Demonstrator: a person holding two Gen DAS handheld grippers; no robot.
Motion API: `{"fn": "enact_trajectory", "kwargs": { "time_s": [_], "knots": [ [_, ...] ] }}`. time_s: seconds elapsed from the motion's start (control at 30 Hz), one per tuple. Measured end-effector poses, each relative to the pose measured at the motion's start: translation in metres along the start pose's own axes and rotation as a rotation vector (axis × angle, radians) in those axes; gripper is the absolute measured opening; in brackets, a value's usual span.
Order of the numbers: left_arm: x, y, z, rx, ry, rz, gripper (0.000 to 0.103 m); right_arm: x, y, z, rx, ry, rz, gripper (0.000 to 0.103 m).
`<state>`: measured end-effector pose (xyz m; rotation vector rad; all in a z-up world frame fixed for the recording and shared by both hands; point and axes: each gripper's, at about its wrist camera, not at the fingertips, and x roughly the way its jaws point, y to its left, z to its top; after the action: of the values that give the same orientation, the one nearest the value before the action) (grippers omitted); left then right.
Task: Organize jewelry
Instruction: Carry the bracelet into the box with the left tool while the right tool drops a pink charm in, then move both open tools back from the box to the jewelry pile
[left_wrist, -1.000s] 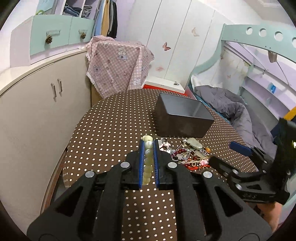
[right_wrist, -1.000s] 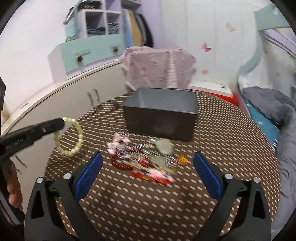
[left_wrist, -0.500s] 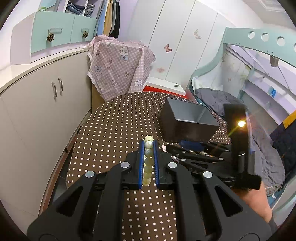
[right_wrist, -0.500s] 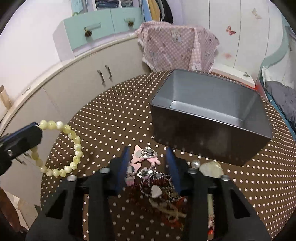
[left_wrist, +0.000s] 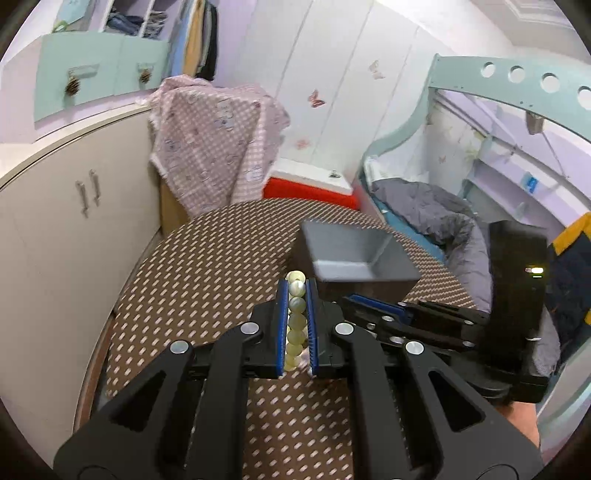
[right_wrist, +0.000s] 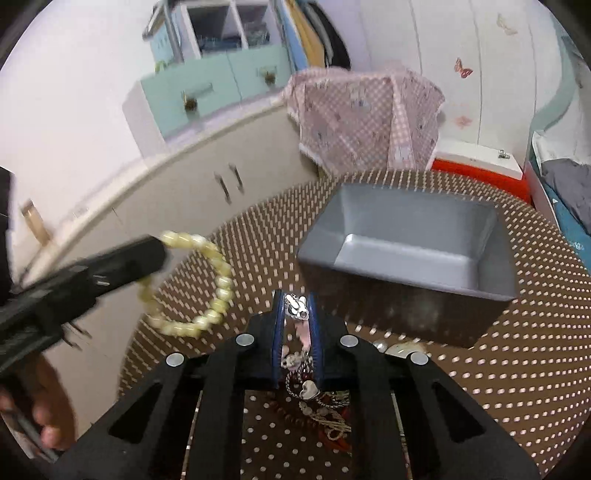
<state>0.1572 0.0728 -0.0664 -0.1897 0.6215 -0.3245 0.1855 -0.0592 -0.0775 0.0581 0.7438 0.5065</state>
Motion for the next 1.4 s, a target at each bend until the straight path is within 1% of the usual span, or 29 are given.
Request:
{"fn": "enact_trajectory", "kwargs": {
  "time_s": [0.07, 0.1, 0.23, 0.3, 0.4, 0.5, 0.53, 0.63, 0.8, 0.9, 0.93, 0.97, 1.0, 1.03, 1.07, 1.17, 1.2, 1.3, 1.4],
  "knots": [
    [0.004, -0.011, 0.011, 0.024, -0.019, -0.008, 0.010, -0.019, -0.008, 0.009, 0.019, -0.049, 0.002, 0.011],
    [0.007, -0.018, 0.018, 0.036, -0.034, -0.027, 0.010, -0.026, -0.012, 0.014, 0.025, -0.071, -0.007, 0.011],
    [0.021, -0.036, 0.040, 0.048, -0.056, -0.091, 0.010, -0.038, -0.035, 0.027, 0.052, -0.101, -0.051, 0.011],
    [0.035, -0.045, 0.048, 0.056, -0.049, -0.104, 0.010, -0.038, -0.049, 0.032, 0.074, -0.103, -0.067, 0.011],
    [0.063, -0.054, 0.050, 0.069, -0.002, -0.092, 0.010, -0.029, -0.067, 0.034, 0.095, -0.079, -0.094, 0.011],
    [0.090, -0.058, 0.045, 0.083, 0.066, -0.074, 0.010, -0.016, -0.078, 0.033, 0.111, -0.049, -0.100, 0.011],
    [0.099, -0.058, 0.041, 0.075, 0.097, -0.081, 0.010, -0.015, -0.080, 0.032, 0.113, -0.042, -0.100, 0.011],
    [0.112, -0.055, 0.035, 0.062, 0.149, -0.093, 0.010, -0.009, -0.083, 0.029, 0.117, -0.026, -0.096, 0.011],
    [0.115, -0.051, 0.034, 0.052, 0.163, -0.066, 0.010, -0.005, -0.085, 0.024, 0.128, -0.022, -0.084, 0.012],
    [0.114, -0.050, 0.035, 0.055, 0.162, -0.041, 0.012, -0.007, -0.086, 0.022, 0.139, -0.027, -0.085, 0.016],
    [0.113, -0.050, 0.035, 0.062, 0.161, -0.030, 0.022, -0.008, -0.087, 0.021, 0.143, -0.031, -0.085, 0.017],
    [0.110, -0.049, 0.036, 0.062, 0.153, -0.020, 0.048, -0.010, -0.087, 0.021, 0.144, -0.035, -0.081, 0.017],
    [0.106, -0.048, 0.036, 0.060, 0.136, -0.006, 0.065, -0.012, -0.086, 0.021, 0.143, -0.041, -0.084, 0.023],
    [0.101, -0.048, 0.037, 0.058, 0.108, 0.005, 0.073, -0.014, -0.086, 0.021, 0.143, -0.046, -0.088, 0.027],
    [0.095, -0.049, 0.037, 0.060, 0.085, 0.010, 0.073, -0.018, -0.086, 0.020, 0.145, -0.055, -0.093, 0.033],
    [0.076, -0.048, 0.038, 0.088, 0.052, 0.042, 0.073, -0.032, -0.083, 0.018, 0.149, -0.085, -0.108, 0.038],
    [0.071, -0.048, 0.037, 0.099, 0.038, 0.054, 0.073, -0.039, -0.081, 0.017, 0.146, -0.099, -0.114, 0.043],
    [0.045, -0.045, 0.032, 0.126, -0.010, 0.091, 0.073, -0.058, -0.073, 0.011, 0.128, -0.141, -0.135, 0.047],
    [0.027, -0.042, 0.026, 0.139, -0.042, 0.124, 0.073, -0.073, -0.064, 0.001, 0.104, -0.168, -0.166, 0.050]
  ]
}}
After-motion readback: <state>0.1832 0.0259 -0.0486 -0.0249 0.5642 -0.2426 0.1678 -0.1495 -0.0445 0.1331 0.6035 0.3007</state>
